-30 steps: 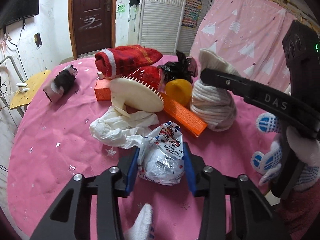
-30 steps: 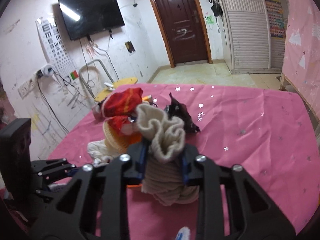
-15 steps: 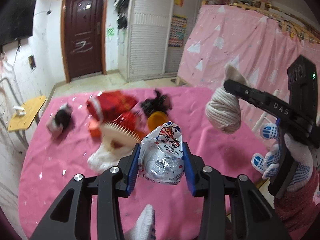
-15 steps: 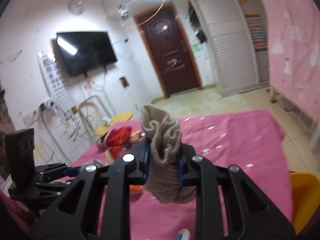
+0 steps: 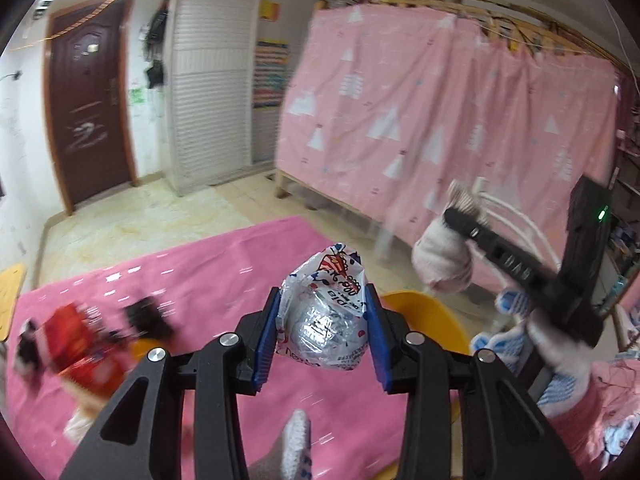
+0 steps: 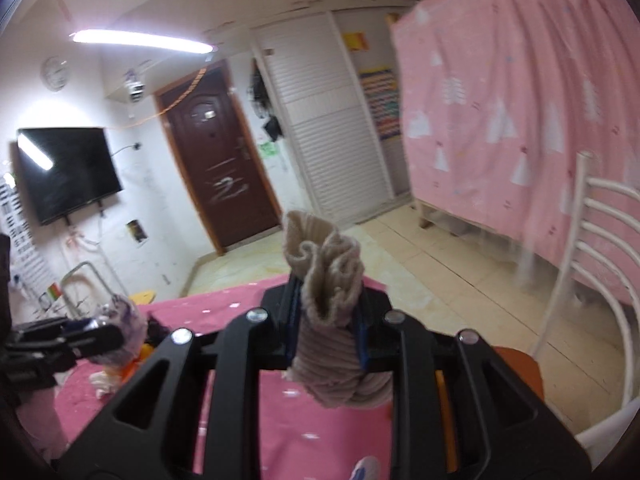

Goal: Collect trash
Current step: 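Carry both items to the yellow bin and open both tools to drop them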

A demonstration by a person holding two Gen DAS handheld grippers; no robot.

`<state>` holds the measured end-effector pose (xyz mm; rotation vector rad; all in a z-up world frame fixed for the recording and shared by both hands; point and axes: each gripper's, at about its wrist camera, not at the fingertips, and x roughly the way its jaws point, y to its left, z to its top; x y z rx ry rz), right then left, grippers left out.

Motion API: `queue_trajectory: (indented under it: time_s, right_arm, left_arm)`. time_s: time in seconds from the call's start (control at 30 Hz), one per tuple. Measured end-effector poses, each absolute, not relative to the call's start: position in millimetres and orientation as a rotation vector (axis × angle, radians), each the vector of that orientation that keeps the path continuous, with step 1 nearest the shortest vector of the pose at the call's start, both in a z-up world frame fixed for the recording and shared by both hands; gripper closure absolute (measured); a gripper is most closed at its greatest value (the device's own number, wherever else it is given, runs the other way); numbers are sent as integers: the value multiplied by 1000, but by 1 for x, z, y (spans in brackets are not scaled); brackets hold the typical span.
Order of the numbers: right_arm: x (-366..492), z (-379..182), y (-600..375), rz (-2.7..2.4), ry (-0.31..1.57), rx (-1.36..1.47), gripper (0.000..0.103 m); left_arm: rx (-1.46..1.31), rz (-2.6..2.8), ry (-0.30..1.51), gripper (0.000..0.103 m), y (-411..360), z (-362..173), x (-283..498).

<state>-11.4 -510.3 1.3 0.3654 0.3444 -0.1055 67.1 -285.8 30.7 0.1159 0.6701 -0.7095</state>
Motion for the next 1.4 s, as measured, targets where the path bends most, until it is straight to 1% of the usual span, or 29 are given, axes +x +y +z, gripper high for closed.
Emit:
queue_trajectory:
  time_s: [0.23, 0.3, 0.37, 0.4, 0.47, 0.53, 0.6, 0.63, 0.7, 0.73, 0.77, 0.8, 0.87, 0.9, 1.13, 1.4]
  right_arm:
    - [-5, -30, -560, -165, 438, 409, 82]
    - [-1, -43, -573, -151, 487, 443, 78]
    - [-1, -51, -581, -156, 498, 469, 57]
    - [-2, -53, -584, -164, 493, 477, 53]
    - [-6, -54, -591, -182, 479, 493, 39]
    - [-12, -54, -601, -199, 458, 519, 33]
    - [-19, -56, -613, -223, 437, 552, 31]
    - [-22, -56, -618, -232, 430, 566, 31]
    - [-28, -57, -626, -247, 414, 592, 31]
    - [-31, -57, -629, -253, 406, 604, 31]
    - [-33, -57, -632, -256, 399, 613, 31]
    - [-36, -56, -635, -257, 389, 622, 31]
    - [-37, -54, -637, -252, 380, 629, 26]
    - [-37, -54, -638, -251, 377, 629, 25]
    - [-25, -49, -626, -208, 386, 602, 24]
    - [-17, -36, -598, -147, 379, 549, 22]
  left_arm:
    - [155, -795, 777, 71, -376, 11, 74]
    - [172, -807, 806, 71, -400, 3, 77]
    - [173, -815, 829, 71, -417, -1, 80]
    - [171, -816, 838, 71, -421, -3, 82]
    - [171, -821, 861, 71, -431, -9, 84]
    - [172, -821, 877, 71, -442, -14, 88]
    - [169, -832, 893, 69, -450, -18, 90]
    - [166, -839, 901, 66, -451, -18, 90]
    - [160, -857, 914, 51, -457, -20, 90]
    - [154, -873, 921, 39, -460, -21, 89]
    - [149, -880, 924, 33, -461, -20, 89]
    - [146, -881, 924, 32, -462, -20, 88]
    - [150, -879, 920, 32, -464, -19, 86]
    - [151, -875, 922, 32, -464, -19, 85]
    - [126, -847, 933, 31, -450, -16, 85]
    - [71, -802, 890, 31, -405, 4, 81]
